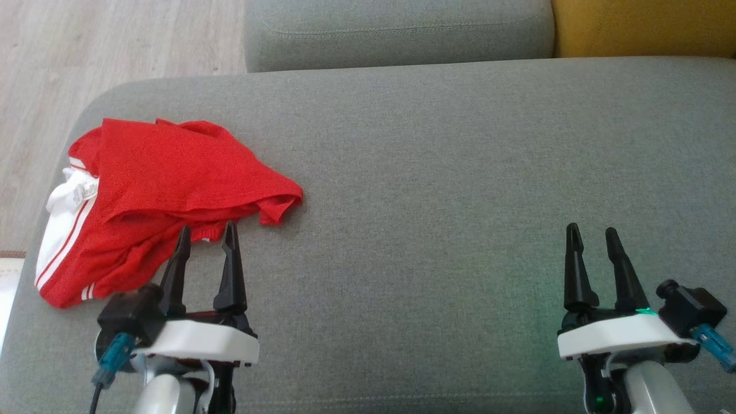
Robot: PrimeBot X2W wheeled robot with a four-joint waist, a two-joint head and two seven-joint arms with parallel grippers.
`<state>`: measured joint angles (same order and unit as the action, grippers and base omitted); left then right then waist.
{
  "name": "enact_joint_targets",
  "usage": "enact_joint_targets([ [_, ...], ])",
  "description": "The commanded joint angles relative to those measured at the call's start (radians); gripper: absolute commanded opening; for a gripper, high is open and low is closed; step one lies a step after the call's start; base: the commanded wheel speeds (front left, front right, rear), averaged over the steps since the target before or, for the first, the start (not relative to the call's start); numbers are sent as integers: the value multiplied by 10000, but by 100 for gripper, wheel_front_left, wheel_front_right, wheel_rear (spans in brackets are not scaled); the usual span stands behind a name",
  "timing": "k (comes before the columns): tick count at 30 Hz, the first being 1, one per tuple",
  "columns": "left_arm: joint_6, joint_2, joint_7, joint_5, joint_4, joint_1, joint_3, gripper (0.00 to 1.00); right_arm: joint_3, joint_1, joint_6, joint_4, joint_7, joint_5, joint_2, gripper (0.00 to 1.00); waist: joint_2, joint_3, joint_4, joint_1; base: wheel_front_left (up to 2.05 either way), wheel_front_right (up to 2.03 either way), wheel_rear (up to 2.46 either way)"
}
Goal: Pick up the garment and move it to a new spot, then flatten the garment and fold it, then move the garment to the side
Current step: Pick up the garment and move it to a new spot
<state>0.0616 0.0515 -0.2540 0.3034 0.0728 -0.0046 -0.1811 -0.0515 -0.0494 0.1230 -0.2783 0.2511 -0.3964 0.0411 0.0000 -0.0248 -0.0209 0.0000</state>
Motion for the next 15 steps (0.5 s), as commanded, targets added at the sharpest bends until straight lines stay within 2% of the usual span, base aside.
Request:
enact_joint_targets([
  [1, 12, -10, -78, 17, -303, -414, 295, 100, -245, -430, 77, 248, 107, -78, 91, 100, 0, -9, 0, 0, 0, 0, 0],
  [10, 19, -11, -78, 106, -316, -477, 277, 100, -239, -470, 77, 252, 107, -38, 91, 100, 0, -64, 63, 0, 0, 0, 0],
  [15, 62, -12, -78, 209, -345, -546, 364, 100, -296, -438, 77, 256, 107, 78, 91, 100, 0, -62, 445, 0, 0, 0, 0],
])
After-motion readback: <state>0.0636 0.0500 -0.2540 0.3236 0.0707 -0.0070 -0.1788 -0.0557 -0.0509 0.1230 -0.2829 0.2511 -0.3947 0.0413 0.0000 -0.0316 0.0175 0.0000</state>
